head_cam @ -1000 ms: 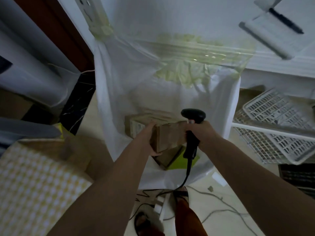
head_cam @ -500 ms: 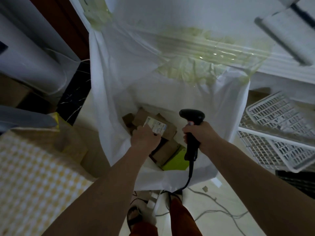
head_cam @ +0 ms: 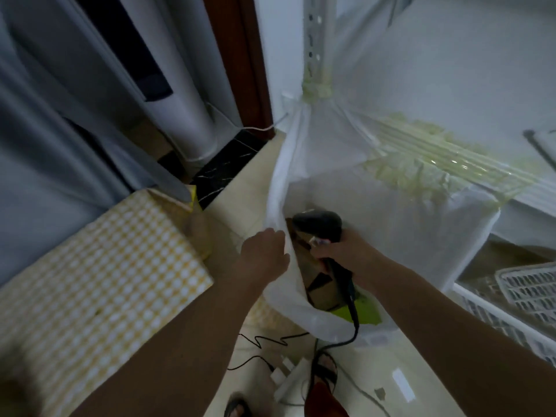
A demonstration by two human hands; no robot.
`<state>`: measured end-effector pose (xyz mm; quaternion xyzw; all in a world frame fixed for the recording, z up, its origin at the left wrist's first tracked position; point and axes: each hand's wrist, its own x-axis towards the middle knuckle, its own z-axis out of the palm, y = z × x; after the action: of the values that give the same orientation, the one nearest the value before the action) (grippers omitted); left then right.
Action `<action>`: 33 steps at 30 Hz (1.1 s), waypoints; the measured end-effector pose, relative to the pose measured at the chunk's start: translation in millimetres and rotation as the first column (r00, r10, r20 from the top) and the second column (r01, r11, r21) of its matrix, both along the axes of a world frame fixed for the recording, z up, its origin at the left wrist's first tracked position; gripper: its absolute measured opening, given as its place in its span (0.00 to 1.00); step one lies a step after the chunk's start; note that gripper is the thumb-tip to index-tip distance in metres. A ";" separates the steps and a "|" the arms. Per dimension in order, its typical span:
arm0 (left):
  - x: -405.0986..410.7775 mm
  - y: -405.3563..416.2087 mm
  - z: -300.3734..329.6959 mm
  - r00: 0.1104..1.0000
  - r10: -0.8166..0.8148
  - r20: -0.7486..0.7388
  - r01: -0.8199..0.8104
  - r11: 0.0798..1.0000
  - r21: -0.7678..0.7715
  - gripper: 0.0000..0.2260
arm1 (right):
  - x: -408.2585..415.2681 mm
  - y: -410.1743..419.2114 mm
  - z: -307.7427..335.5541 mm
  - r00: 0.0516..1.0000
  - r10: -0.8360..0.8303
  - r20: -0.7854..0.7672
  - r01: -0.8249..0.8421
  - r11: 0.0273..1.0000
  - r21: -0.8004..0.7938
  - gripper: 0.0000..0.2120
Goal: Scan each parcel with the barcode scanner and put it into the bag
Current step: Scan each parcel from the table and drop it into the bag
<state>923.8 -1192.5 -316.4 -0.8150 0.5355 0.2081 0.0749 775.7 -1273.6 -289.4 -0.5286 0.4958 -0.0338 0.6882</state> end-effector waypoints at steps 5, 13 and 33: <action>32.2 75.3 46.8 0.976 0.167 0.138 -0.176 0.983 0.050 0.16 | 43.7 48.3 41.1 0.967 0.253 0.015 -0.251 0.965 -0.082 0.03; 63.1 269.3 87.2 0.875 0.422 0.236 -0.446 0.893 0.058 0.20 | 101.9 195.9 73.4 0.861 0.509 -0.011 -0.503 0.848 -0.167 0.04; -3.5 776.5 119.6 0.220 0.968 0.122 -0.973 0.226 -0.041 0.22 | 183.8 628.2 100.5 0.470 0.880 -0.067 -0.864 0.443 -0.241 0.09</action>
<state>920.2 -416.1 -196.8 -0.9801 -0.0977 0.1714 -0.0203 959.5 -645.4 -188.9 -0.7857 0.1219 0.2467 0.5541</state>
